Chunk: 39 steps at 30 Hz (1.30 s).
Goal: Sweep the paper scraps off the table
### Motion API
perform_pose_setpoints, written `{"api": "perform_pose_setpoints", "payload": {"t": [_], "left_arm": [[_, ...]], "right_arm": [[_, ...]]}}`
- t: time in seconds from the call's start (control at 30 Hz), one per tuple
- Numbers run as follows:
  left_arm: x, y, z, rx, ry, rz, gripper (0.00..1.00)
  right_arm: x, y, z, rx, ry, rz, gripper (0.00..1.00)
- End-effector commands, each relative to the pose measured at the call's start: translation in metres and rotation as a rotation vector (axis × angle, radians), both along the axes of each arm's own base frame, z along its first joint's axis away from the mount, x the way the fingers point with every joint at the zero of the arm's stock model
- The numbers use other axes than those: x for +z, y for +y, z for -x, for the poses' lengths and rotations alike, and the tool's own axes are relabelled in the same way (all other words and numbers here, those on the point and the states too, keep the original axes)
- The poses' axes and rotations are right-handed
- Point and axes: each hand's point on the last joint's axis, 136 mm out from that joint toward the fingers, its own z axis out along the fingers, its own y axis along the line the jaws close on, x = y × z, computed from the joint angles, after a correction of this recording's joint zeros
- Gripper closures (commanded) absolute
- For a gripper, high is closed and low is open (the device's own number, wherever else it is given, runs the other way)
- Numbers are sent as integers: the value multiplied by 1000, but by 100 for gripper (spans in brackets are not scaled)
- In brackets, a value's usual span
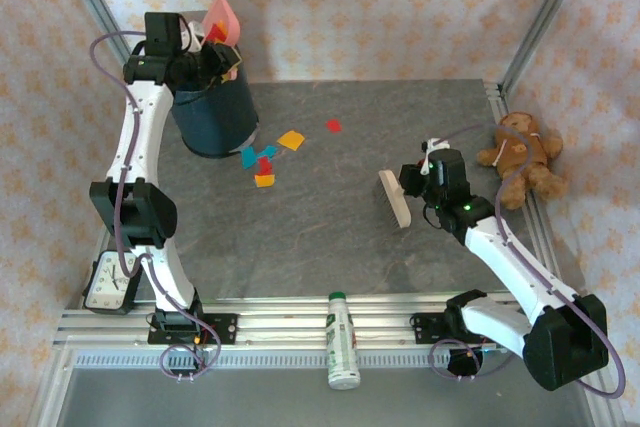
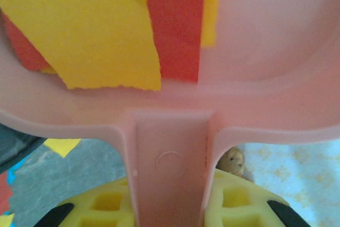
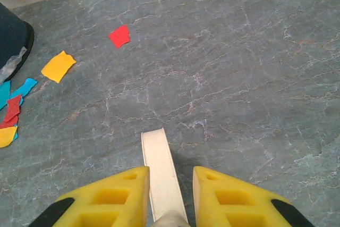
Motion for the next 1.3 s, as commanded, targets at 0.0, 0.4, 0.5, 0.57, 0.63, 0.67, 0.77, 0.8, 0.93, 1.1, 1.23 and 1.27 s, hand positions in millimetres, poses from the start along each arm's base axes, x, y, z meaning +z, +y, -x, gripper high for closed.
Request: {"api": "perform_pose_setpoints", "payload": {"t": [0.0,0.4,0.5,0.57,0.63,0.67,0.77,0.8,0.93,1.1,1.23,1.27], "left_arm": [[23,2,-8,17,-78,94,100],[36,4,-14,57,-116,238,100],[40,5,-16,64,-124,289,100],[45,5,-16,71,-138,325,100],[50,6,-15,82,-149,347,100],[52,6,-14,87,-156,360,100],[61,6,-12,99,-175,414,100],[63,6,-12,99,-182,431,100],[71,5,-10,99,-195,478,100],[74,6,-7,115,-204,524,100],[78,7,-8,122,-218,634,100],[81,7,-8,121,-223,666,100]], "right_arm": [[9,1,-3,-3,-10,-8,100],[8,2,-4,-2,1,-11,100],[7,2,-4,-5,3,-13,100],[6,2,-4,-1,7,-12,100],[6,3,-4,0,10,-13,100],[6,3,-4,1,10,-13,100],[6,3,-4,3,9,-14,100],[6,3,-4,3,10,-14,100],[6,4,-4,3,11,-16,100],[5,4,-4,6,13,-18,100],[5,5,-4,8,12,-18,100],[5,5,-4,8,13,-18,100]]}}
